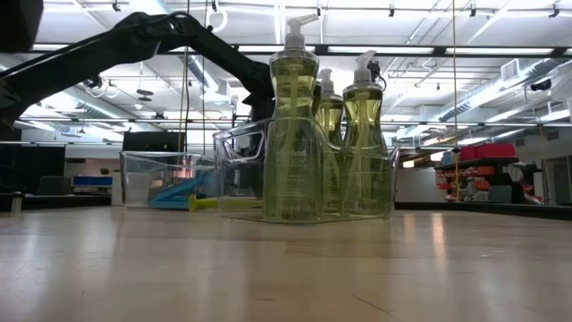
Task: Pick & Place Kitchen Sink Supplies
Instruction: Put the yellow toilet brush into the transparent container
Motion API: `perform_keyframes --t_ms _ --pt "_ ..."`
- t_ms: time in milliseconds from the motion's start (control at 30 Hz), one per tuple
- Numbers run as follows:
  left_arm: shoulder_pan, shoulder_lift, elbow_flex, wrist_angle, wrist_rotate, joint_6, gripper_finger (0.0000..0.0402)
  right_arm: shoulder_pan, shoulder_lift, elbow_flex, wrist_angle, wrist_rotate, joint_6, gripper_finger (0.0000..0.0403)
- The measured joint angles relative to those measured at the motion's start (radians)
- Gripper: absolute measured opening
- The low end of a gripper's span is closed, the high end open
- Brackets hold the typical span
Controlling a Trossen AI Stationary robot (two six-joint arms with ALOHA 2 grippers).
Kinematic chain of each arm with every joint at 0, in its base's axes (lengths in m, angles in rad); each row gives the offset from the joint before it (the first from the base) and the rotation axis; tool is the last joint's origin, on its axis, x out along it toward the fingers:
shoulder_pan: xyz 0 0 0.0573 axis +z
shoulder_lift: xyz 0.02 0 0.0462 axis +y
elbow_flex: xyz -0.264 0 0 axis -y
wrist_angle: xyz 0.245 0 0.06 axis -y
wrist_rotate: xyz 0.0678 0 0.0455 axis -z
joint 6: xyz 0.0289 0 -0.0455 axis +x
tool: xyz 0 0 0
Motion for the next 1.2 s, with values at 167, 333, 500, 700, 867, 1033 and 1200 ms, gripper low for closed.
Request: perform_keyframes --t_ms 167,333,500,700,867,1033,1200 --pt "-0.002 -0.015 0.000 -0.011 -0.003 0.000 0.0044 0.000 0.000 0.000 0.001 0.000 0.000 0.0285" --pt "-0.017 -0.020 0.001 -0.033 -0.049 -0.004 0.0076 0.000 0.000 0.000 0.002 0.000 0.000 0.0285" --pt "-0.030 -0.036 0.001 -0.052 -0.067 -0.006 0.0134 0.000 0.000 0.000 0.003 0.001 0.000 0.0285" --pt "-0.016 -0.047 0.001 -0.046 -0.078 -0.004 0.0203 0.000 0.000 0.000 0.003 0.002 -0.003 0.0285" --pt "-0.014 -0.047 0.001 -0.016 -0.088 -0.014 0.0237 0.000 0.000 0.000 0.002 0.002 0.000 0.0285" --pt "-0.015 -0.047 0.001 -0.026 -0.082 -0.025 0.0247 0.000 0.000 0.000 0.003 0.003 0.000 0.0285" --pt "-0.014 -0.047 0.001 -0.072 -0.083 -0.017 0.0248 0.000 0.000 0.000 0.003 0.004 0.000 0.0285"
